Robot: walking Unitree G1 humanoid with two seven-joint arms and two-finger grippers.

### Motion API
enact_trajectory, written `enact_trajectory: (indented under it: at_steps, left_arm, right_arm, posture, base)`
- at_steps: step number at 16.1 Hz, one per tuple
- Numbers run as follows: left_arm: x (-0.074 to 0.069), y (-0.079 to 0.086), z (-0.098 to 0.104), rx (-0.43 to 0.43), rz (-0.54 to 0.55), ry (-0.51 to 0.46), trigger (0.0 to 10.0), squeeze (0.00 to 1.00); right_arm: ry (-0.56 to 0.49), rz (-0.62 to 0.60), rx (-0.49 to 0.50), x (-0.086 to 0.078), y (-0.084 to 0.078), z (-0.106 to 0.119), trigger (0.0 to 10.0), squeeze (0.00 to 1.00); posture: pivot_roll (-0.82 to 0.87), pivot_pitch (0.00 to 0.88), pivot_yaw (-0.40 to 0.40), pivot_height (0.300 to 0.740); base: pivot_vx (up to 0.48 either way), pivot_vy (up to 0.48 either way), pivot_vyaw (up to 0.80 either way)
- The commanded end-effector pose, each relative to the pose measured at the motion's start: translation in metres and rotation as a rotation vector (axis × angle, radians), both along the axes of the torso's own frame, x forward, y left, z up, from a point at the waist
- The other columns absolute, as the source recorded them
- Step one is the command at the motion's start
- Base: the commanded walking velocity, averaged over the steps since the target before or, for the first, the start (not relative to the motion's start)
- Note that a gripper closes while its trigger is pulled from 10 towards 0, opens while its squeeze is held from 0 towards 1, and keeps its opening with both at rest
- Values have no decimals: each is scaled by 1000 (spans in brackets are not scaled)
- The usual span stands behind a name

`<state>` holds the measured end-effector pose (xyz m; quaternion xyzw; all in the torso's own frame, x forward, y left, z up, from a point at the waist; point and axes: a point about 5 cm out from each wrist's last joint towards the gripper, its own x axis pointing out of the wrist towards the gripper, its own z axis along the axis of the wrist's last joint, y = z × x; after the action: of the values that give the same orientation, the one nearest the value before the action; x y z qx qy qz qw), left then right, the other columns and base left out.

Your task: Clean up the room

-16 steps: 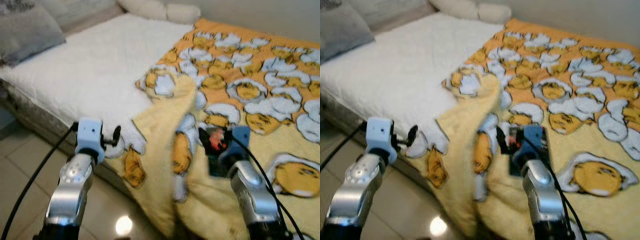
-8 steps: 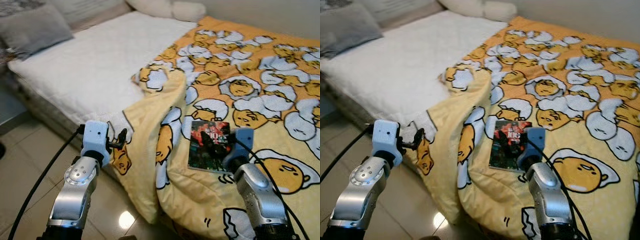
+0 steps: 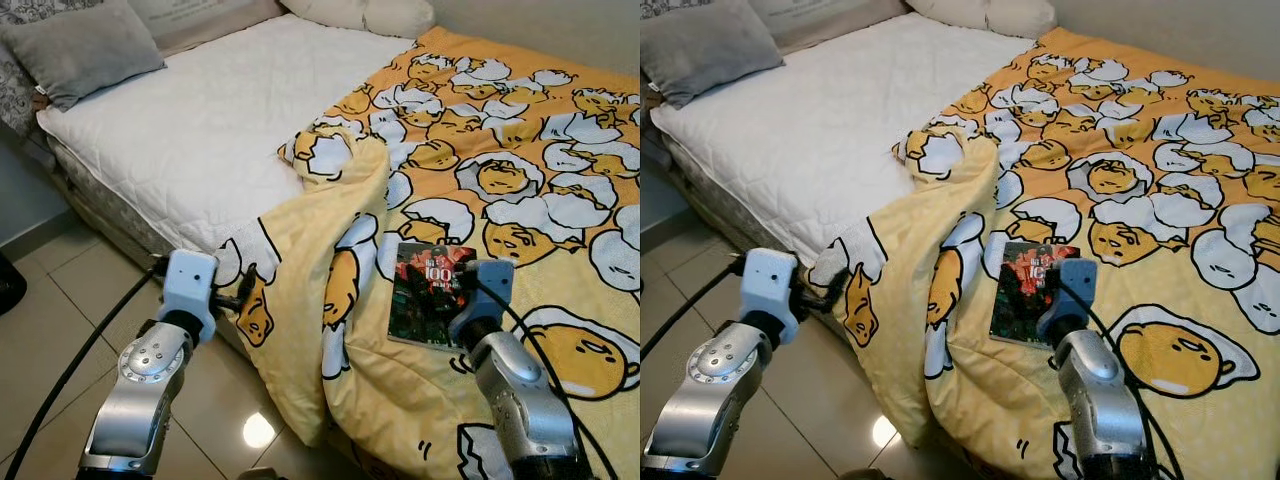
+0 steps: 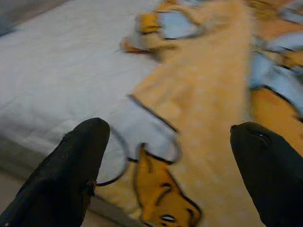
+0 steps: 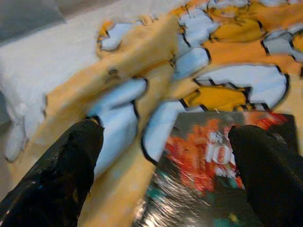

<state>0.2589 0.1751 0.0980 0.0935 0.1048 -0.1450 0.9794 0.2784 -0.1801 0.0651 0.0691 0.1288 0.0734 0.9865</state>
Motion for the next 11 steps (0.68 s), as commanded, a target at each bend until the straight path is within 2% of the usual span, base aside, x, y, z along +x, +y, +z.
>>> enact_trajectory:
  at_steps: [1,2,3,5,7,9,11]
  left_arm:
    - [0,-11,-2,7,-130,25,10000,1000]
    - [-1,-16,-3,5,-210,49,10000,1000]
    - [-2,-18,-3,5,-241,57,10000,1000]
    - [-6,-25,-6,-10,-396,127,10000,976]
    - [-13,-27,-9,8,-561,200,10000,922]
    - [-15,-28,-9,17,-585,213,10000,875]
    - [-16,-27,-9,20,-596,220,10000,804]
  right_arm:
    - [79,-73,-49,9,-20,-7,10000,0]
    - [122,-81,-19,15,-27,-11,10000,0]
    - [142,-80,-5,17,-29,-13,10000,0]
    - [225,-73,76,26,-36,-22,10000,0]
    - [300,-155,95,33,-54,-30,10000,0]
    - [317,-195,96,32,-63,-32,10000,0]
    - [344,-198,144,32,-63,-35,10000,0]
  posture:
    - [-18,0,49,740]
    - [-24,0,50,740]
    - [-24,0,50,740]
    - [-39,0,57,740]
    - [-48,0,47,740]
    - [-44,0,33,740]
    - [-37,0,21,740]
  base:
    - [0,0,0]
    - [0,0,0]
    - [0,0,0]
    - [0,0,0]
    - [0,0,0]
    - [0,0,0]
    - [0,0,0]
